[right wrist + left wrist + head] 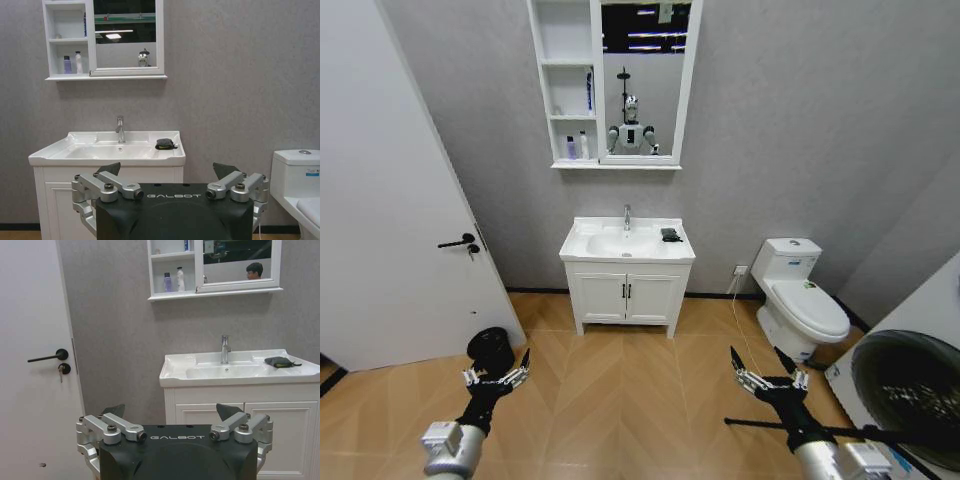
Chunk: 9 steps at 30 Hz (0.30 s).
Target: Move facial cleanser and shampoo from washbasin to cabinet, then wipe washbasin with towel.
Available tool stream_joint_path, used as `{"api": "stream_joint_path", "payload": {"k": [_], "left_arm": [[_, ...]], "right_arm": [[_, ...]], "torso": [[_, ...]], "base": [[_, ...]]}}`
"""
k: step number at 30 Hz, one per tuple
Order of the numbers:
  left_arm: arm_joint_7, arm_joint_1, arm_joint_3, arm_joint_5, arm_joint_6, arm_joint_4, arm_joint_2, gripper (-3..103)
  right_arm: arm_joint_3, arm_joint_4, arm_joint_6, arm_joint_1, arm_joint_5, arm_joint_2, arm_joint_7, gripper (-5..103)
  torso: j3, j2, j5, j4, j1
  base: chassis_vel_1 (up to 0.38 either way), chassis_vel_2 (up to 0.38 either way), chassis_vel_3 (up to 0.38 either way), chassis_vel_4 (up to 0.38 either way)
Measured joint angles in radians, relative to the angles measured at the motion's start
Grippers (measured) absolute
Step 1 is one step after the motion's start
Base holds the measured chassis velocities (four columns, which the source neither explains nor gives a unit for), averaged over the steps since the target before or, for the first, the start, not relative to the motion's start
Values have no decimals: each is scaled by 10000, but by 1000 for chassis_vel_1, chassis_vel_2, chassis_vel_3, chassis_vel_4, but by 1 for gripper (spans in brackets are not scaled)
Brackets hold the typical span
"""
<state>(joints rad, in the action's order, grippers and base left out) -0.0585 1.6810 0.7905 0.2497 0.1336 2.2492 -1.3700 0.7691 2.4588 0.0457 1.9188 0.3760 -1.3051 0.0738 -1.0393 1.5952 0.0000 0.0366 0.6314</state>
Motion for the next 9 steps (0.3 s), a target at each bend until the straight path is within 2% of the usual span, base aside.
{"api": "stream_joint_path", "payload": {"k": [9], "left_arm": [[0,0,0,0,0,0,0,100]], "right_arm": [[0,0,0,0,0,0,0,100]], "torso": [[0,0,0,0,0]], "base": [[0,0,0,0]]}}
